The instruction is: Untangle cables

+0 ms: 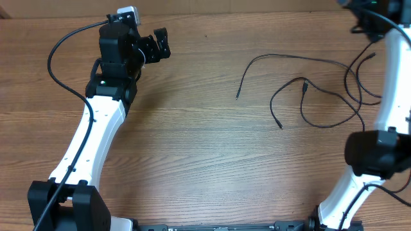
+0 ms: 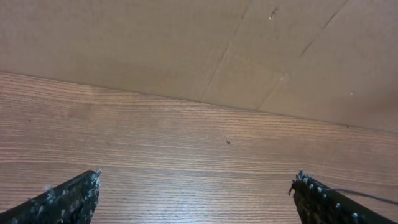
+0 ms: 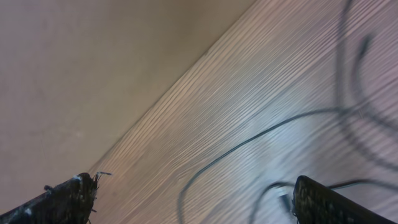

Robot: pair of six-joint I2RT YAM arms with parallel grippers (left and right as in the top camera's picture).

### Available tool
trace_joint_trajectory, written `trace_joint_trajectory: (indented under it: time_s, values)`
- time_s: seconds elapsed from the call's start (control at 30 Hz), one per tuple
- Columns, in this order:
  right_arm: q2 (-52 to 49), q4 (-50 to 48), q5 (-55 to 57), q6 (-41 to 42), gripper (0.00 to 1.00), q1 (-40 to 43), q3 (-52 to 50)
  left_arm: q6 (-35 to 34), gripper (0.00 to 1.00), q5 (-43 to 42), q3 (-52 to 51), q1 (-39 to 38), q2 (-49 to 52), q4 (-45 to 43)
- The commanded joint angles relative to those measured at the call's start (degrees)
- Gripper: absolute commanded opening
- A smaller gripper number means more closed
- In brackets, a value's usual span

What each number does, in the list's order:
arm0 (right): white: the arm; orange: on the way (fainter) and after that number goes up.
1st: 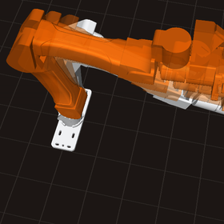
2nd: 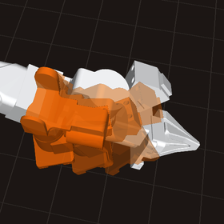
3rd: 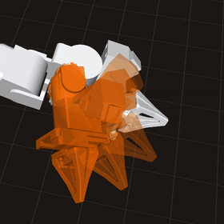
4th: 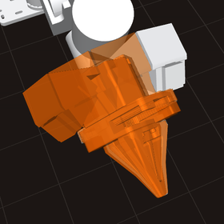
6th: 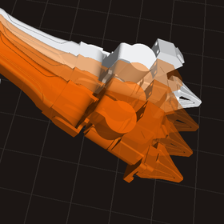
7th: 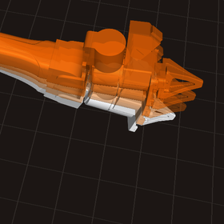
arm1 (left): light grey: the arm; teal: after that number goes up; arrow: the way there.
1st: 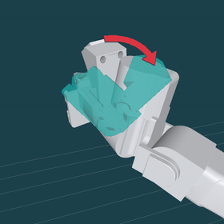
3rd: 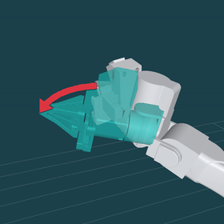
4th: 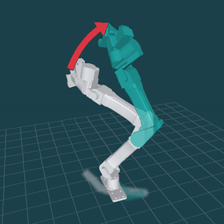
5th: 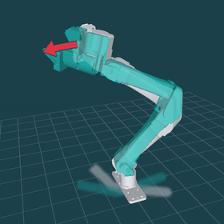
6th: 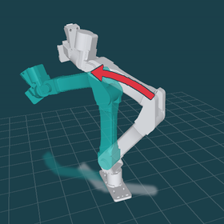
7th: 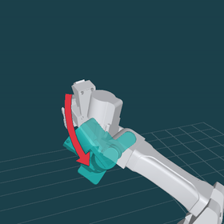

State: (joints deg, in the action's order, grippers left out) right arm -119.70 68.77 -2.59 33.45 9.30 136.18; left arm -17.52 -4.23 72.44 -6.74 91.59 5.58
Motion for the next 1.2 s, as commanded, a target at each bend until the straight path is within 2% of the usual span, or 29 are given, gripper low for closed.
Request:
trace_joint_trajectory:
  time_s: [0.0, 0.3, 0.53, 0.9, 1.17]
  values:
    - [-4.85, -0.66, -0.09, 7.76, 1.0, -4.22, 1.03, 1.25, 1.0, 0.17, 0.46, 0.09, -0.09, -0.24]
    - [-12.96, -1.05, -4.85, 19.85, 1.0, -11.96, 1.03, 1.27, 1.0, 0.2, 0.46, 0.09, -0.09, 0.15]
    - [-15.96, 4.37, -4.57, 26.64, 1.0, -15.43, 1.03, 1.31, 1.0, 0.26, 0.46, 0.09, -0.09, 0.39]
    - [-20.7, 10.93, -5.6, 29.86, 1.0, -16.11, 1.03, 4.94, 1.0, 0.39, 0.46, 0.09, -0.09, 0.68]
    - [-22.29, 10.84, -5.79, 29.73, 0.98, -16.09, 1.01, 5.77, 0.99, 0.37, 0.46, 0.09, -0.09, 0.66]
